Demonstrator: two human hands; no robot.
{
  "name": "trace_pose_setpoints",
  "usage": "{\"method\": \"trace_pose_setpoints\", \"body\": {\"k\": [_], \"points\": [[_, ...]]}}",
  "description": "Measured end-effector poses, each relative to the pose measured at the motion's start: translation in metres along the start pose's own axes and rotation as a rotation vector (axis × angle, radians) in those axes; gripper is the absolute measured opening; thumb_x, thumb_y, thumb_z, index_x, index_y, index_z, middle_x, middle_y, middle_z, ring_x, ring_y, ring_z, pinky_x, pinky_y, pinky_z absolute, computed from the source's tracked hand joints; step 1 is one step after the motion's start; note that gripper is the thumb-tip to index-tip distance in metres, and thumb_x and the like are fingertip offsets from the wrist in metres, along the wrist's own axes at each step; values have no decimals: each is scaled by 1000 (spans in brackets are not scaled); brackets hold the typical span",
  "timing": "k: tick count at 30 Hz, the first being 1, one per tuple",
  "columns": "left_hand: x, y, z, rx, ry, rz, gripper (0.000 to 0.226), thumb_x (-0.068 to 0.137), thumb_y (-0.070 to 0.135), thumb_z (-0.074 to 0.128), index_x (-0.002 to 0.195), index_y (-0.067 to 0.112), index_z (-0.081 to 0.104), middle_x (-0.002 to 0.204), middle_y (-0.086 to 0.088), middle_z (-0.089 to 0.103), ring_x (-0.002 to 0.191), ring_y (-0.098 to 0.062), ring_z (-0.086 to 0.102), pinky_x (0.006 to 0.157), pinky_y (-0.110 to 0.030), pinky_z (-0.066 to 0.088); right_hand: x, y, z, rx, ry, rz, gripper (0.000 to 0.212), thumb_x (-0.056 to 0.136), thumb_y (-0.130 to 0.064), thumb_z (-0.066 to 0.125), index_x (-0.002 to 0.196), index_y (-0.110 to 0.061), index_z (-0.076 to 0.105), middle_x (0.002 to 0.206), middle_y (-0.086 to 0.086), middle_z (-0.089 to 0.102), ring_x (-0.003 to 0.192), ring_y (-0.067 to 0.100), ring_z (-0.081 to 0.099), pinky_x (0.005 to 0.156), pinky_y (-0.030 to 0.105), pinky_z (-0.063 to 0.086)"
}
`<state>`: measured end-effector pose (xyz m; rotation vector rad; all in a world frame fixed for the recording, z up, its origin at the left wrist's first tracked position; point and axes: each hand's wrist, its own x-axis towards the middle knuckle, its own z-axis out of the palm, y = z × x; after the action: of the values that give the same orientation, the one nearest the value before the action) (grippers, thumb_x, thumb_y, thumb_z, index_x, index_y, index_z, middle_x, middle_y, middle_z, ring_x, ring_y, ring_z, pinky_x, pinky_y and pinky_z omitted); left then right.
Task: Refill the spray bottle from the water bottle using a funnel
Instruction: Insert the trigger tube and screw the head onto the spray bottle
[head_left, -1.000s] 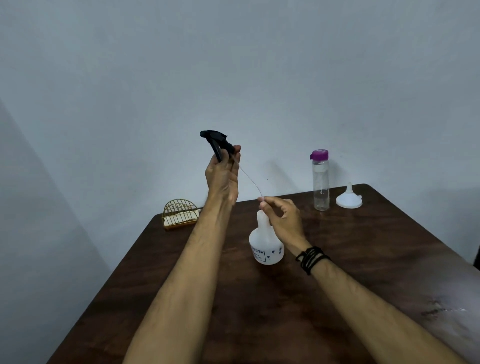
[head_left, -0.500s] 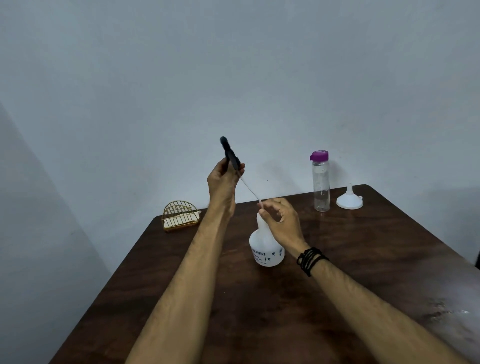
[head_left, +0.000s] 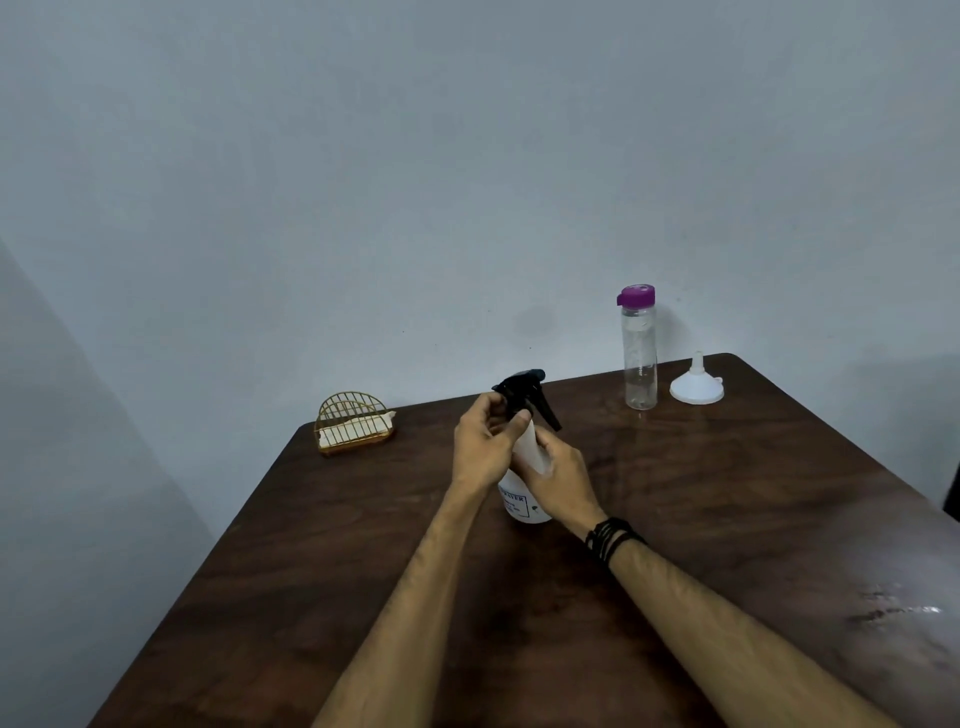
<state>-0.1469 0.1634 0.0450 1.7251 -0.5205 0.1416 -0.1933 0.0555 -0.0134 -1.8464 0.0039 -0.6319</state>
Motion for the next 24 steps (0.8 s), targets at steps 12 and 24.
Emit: {"method": "trace_pose_setpoints", "body": {"k": [12, 24], "points": [[-4, -1, 4, 234, 93, 117, 20, 86, 25, 76, 102, 14, 69, 91, 11, 72, 87, 7, 66, 72, -7, 50, 2, 10, 5, -61, 57, 6, 60, 80, -61, 58, 126, -21, 65, 112, -1, 72, 104, 13, 67, 84, 43, 59], [-7, -10, 15, 79, 160, 72, 31, 80, 22, 83, 106, 11, 71, 95, 8, 73, 89, 0, 68, 80, -19, 56, 4, 18, 8, -116, 62, 101, 48, 82, -48, 70, 117, -16, 65, 104, 8, 69, 95, 24, 69, 78, 44, 59]]}}
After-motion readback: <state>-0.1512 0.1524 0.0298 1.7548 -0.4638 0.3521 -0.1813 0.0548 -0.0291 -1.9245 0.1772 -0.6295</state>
